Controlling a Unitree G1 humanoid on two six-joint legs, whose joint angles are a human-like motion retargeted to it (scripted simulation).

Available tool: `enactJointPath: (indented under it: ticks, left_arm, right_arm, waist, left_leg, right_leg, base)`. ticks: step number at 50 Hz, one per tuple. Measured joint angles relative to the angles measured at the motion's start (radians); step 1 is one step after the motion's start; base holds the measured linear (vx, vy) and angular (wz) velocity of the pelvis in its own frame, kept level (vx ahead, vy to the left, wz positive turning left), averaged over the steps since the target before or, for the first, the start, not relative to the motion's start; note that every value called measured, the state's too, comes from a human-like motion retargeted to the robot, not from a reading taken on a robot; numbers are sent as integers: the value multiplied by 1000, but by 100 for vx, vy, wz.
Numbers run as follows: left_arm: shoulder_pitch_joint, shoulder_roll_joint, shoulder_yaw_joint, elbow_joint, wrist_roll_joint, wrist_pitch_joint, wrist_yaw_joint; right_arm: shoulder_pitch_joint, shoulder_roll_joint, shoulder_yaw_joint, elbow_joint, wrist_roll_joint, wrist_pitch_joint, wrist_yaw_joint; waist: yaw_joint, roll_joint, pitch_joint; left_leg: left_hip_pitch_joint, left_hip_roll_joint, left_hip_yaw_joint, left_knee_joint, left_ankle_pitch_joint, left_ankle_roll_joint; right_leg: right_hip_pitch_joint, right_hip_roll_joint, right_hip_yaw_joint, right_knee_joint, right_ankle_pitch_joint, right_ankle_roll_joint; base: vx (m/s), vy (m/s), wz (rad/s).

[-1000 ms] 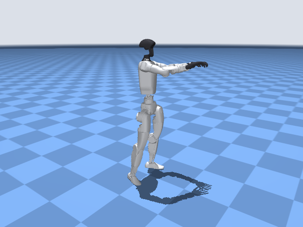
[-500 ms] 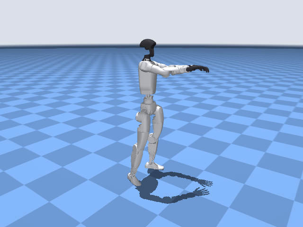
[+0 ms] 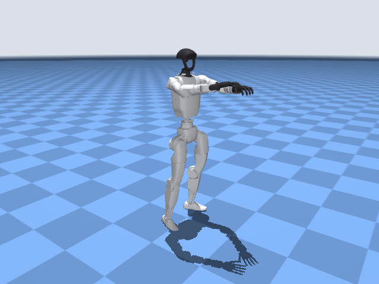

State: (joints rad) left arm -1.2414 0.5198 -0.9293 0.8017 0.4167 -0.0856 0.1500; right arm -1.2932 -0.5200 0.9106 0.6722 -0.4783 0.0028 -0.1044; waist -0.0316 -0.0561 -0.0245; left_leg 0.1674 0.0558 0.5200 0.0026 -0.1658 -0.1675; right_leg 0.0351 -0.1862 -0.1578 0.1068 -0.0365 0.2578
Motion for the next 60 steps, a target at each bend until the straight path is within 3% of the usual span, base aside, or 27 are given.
enactJointPath:
  ticks: [13, 21, 30, 43, 52, 60]
  left_arm:
    - [-76, -115, -8, 18, -94, 31, -40]
    - [-128, -178, -29, 43, -72, 32, -16]
    - [-175, -197, -78, 29, 55, 15, 9]
    - [-107, -92, -43, -23, 57, 2, 3]
    - [-28, 35, -14, -15, 66, -6, -10]
    - [55, 107, -17, -27, 10, -35, -106]
  right_arm:
    - [3, -110, -26, -33, 102, 18, 87]
    - [11, -178, -29, -53, 69, 12, 89]
    - [69, -182, -119, -8, 264, -3, 91]
    - [103, -167, -102, -35, 127, -16, 57]
    - [112, -131, -68, -72, 30, -26, 24]
    - [60, -72, -16, -74, -54, -17, -29]
  waist:
    - [-160, 50, 15]
    - [-224, 74, 18]
    - [-239, 80, 19]
    - [-145, 46, 17]
    - [-15, 5, 13]
    - [120, -32, 3]
  left_leg:
    - [30, 2, 88, 3, -9, -2]
    - [34, 6, 108, 5, -8, -6]
    - [29, 11, 105, 7, -3, -6]
    - [11, 16, 42, 16, 6, -6]
    - [-14, 13, -44, 27, 11, -8]
    - [-46, 5, -135, 29, 17, -10]
  right_leg:
    - [-17, 16, 87, -6, 9, 3]
    - [-21, 23, 104, -10, 10, 4]
    - [-19, 27, 99, -18, 12, 4]
    - [4, 18, 35, -19, 4, 3]
    - [36, 2, -51, -21, -6, -2]
    - [61, -13, -142, -20, -15, -7]
  base:
    - [0, -1, -35]
    - [0, -1, -5]
    - [0, 0, 0]
    - [-1, -1, 20]
    - [-1, 1, 50]
    - [1, 2, 60]
